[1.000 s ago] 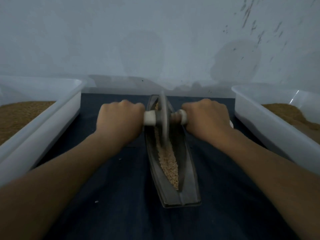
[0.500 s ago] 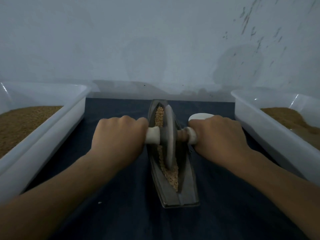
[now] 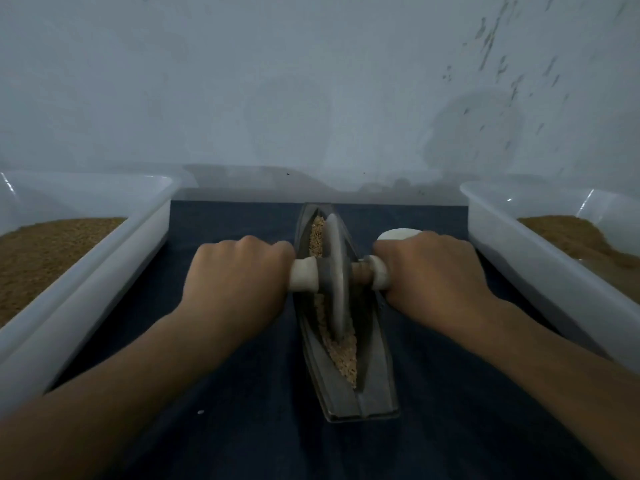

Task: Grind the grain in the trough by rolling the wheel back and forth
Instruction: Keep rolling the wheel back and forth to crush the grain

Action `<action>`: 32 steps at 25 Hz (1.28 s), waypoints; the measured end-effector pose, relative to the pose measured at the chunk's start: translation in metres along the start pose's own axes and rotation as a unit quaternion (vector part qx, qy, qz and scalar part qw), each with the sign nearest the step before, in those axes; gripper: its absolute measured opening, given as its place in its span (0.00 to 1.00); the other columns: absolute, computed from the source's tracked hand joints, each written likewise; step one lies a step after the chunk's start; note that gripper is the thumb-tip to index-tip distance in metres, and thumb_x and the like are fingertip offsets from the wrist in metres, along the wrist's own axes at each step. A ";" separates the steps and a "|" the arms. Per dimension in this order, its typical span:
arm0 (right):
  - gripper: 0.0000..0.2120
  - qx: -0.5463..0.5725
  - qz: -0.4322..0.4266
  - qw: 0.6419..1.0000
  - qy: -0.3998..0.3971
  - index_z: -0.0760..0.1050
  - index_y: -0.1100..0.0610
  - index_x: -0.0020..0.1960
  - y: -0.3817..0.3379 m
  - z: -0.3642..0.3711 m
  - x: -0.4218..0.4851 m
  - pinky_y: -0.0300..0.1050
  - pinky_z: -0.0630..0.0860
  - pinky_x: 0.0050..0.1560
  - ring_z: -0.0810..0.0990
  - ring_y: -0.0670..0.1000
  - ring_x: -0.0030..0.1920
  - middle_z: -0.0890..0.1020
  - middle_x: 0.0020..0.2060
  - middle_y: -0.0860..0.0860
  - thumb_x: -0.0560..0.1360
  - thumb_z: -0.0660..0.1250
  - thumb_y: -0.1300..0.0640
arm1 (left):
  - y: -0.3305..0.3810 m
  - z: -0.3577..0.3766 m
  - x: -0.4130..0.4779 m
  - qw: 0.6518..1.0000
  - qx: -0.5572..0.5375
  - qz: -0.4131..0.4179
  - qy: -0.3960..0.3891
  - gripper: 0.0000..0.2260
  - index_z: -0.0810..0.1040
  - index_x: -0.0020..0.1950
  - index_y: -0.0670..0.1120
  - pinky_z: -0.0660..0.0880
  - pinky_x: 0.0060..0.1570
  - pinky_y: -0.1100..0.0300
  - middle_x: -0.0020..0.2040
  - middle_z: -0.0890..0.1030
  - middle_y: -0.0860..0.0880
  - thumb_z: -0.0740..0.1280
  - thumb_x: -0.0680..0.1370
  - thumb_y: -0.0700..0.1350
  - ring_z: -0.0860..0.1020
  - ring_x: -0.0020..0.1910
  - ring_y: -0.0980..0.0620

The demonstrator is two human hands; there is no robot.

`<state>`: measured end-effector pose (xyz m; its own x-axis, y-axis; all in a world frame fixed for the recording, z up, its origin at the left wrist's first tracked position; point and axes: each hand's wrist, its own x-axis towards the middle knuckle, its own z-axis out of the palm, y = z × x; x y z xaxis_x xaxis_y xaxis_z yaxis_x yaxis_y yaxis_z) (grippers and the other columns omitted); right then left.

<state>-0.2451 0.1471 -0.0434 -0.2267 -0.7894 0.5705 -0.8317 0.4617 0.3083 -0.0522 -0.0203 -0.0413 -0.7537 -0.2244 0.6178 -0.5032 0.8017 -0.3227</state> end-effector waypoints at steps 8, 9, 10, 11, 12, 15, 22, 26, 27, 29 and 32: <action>0.13 0.086 0.088 0.989 -0.080 0.64 0.47 0.36 0.003 0.034 0.056 0.47 0.66 0.36 0.75 0.55 0.38 0.73 0.35 0.47 0.71 0.68 0.50 | -0.002 0.023 0.071 0.991 0.062 -0.032 -0.112 0.04 0.79 0.48 0.50 0.64 0.31 0.55 0.36 0.74 0.50 0.65 0.77 0.47 0.78 0.36 0.46; 0.14 0.095 0.093 0.987 -0.090 0.63 0.47 0.35 0.003 0.034 0.056 0.48 0.67 0.37 0.76 0.55 0.39 0.73 0.35 0.47 0.72 0.68 0.50 | -0.002 0.020 0.074 0.991 0.070 -0.025 -0.114 0.04 0.79 0.49 0.50 0.65 0.31 0.55 0.38 0.76 0.49 0.65 0.77 0.47 0.78 0.37 0.46; 0.14 0.096 0.093 0.987 -0.094 0.63 0.47 0.35 0.003 0.031 0.051 0.47 0.68 0.36 0.77 0.55 0.39 0.73 0.34 0.46 0.72 0.67 0.51 | -0.001 0.016 0.070 0.991 0.066 -0.021 -0.112 0.04 0.79 0.49 0.50 0.65 0.31 0.55 0.38 0.75 0.49 0.65 0.77 0.47 0.77 0.36 0.46; 0.13 0.088 0.085 0.988 -0.094 0.63 0.47 0.35 0.002 0.024 0.042 0.45 0.66 0.34 0.76 0.54 0.37 0.73 0.33 0.46 0.71 0.67 0.52 | 0.000 0.010 0.060 0.992 0.051 -0.022 -0.109 0.04 0.77 0.48 0.49 0.64 0.31 0.55 0.36 0.72 0.50 0.66 0.76 0.48 0.74 0.34 0.47; 0.14 0.070 0.065 0.992 -0.084 0.62 0.46 0.34 0.001 0.016 0.031 0.43 0.62 0.31 0.74 0.53 0.33 0.71 0.31 0.46 0.70 0.67 0.52 | 0.001 0.005 0.045 0.993 0.034 -0.028 -0.105 0.05 0.74 0.46 0.50 0.63 0.31 0.56 0.33 0.68 0.52 0.67 0.75 0.49 0.70 0.31 0.48; 0.19 0.014 -0.006 1.000 -0.006 0.55 0.47 0.33 -0.004 -0.021 -0.004 0.38 0.50 0.28 0.62 0.48 0.25 0.64 0.26 0.44 0.64 0.69 0.54 | 0.003 -0.017 -0.006 0.998 0.006 -0.005 -0.055 0.20 0.60 0.38 0.53 0.50 0.27 0.62 0.29 0.56 0.55 0.74 0.68 0.51 0.52 0.24 0.55; 0.19 0.000 0.021 1.000 -0.018 0.59 0.47 0.35 -0.006 -0.012 0.003 0.37 0.48 0.30 0.55 0.46 0.25 0.60 0.26 0.43 0.63 0.72 0.55 | 0.003 -0.001 0.007 0.995 0.006 -0.022 -0.094 0.16 0.63 0.38 0.52 0.53 0.26 0.61 0.29 0.58 0.53 0.73 0.68 0.50 0.54 0.24 0.53; 0.14 -0.004 0.041 0.998 -0.056 0.65 0.47 0.38 -0.007 0.012 0.053 0.45 0.69 0.31 0.73 0.56 0.33 0.72 0.32 0.49 0.71 0.71 0.52 | -0.004 0.021 0.045 0.987 -0.027 -0.089 -0.133 0.02 0.75 0.46 0.50 0.66 0.34 0.54 0.36 0.69 0.50 0.65 0.76 0.48 0.68 0.33 0.46; 0.13 -0.003 0.038 0.997 -0.060 0.65 0.47 0.39 -0.006 0.010 0.053 0.46 0.69 0.31 0.75 0.56 0.34 0.71 0.32 0.48 0.71 0.71 0.52 | -0.004 0.021 0.043 0.987 -0.029 -0.092 -0.133 0.03 0.73 0.44 0.50 0.66 0.34 0.54 0.36 0.69 0.50 0.65 0.76 0.48 0.68 0.33 0.47; 0.16 -0.004 0.015 0.999 -0.049 0.63 0.46 0.37 -0.004 0.003 0.033 0.42 0.59 0.28 0.69 0.54 0.30 0.67 0.29 0.46 0.68 0.72 0.52 | -0.002 0.012 0.025 0.992 -0.025 -0.068 -0.101 0.10 0.66 0.40 0.52 0.61 0.29 0.57 0.32 0.64 0.52 0.68 0.74 0.48 0.62 0.27 0.50; 0.19 -0.022 -0.004 0.999 0.033 0.53 0.46 0.35 -0.006 -0.014 -0.008 0.37 0.47 0.29 0.59 0.49 0.25 0.63 0.26 0.45 0.62 0.66 0.52 | 0.003 -0.016 -0.010 0.999 -0.004 -0.006 -0.036 0.22 0.57 0.36 0.54 0.48 0.27 0.64 0.27 0.54 0.55 0.73 0.63 0.50 0.49 0.24 0.56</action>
<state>-0.2310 0.1561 -0.0392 -0.1845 -0.7655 0.6164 -0.8098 0.4738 0.3460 -0.0393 -0.0070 -0.0374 -0.7755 -0.2733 0.5691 -0.5100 0.8026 -0.3095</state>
